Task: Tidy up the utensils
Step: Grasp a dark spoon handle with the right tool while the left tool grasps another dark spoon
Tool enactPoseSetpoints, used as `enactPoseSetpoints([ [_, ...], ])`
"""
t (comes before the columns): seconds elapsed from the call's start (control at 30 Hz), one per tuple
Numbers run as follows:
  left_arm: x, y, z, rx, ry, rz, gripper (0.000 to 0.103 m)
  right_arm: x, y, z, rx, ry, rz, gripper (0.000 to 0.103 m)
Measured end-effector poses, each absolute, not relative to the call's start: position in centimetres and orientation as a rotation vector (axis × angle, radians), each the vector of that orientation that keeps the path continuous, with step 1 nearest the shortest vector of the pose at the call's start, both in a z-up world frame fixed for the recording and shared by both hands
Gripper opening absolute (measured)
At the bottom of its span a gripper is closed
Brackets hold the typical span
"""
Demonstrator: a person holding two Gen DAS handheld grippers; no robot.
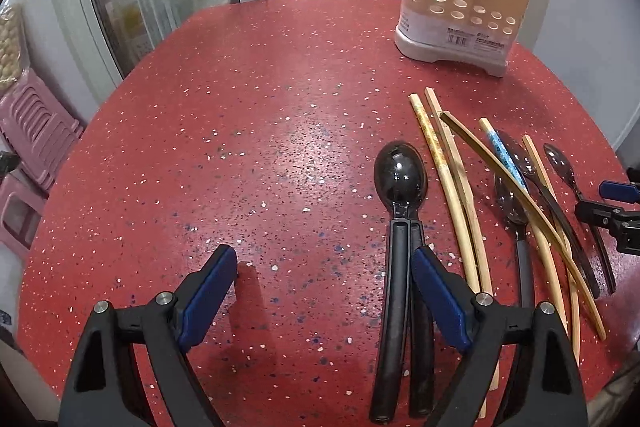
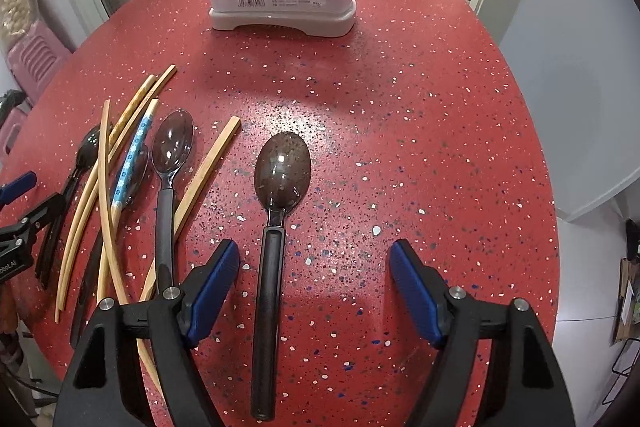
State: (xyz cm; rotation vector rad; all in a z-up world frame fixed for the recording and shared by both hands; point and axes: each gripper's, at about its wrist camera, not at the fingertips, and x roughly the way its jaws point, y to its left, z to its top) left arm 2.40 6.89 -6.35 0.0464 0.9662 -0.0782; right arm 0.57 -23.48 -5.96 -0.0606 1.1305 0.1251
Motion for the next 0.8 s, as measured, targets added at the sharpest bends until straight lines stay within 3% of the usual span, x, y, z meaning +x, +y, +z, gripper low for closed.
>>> enactPoseSetpoints([
  [0.47,3.5,7.5,-6.6,0.031,0.996,-0.074,0.098,0.8,-23.3,-6.1,-0.071,1.135,0.140,0.079],
  [0.67,4.7,6.9,-6.5,0.047,1.028,-0.106,0.098,1.2,-22.4,-5.8,-0.092,1.156,0.174,0.066],
  [0.77,5.0,6.3,-6.3,0.067,1.047,-0.154,0.085,1.3,-22.2,-5.6,-0.101,1.166,0.190,0.053],
  [0.8,5.1,5.9,-6.1,0.080,1.052,-0.179,0.074,1.2,-22.2,-5.6,-0.102,1.167,0.195,0.048],
])
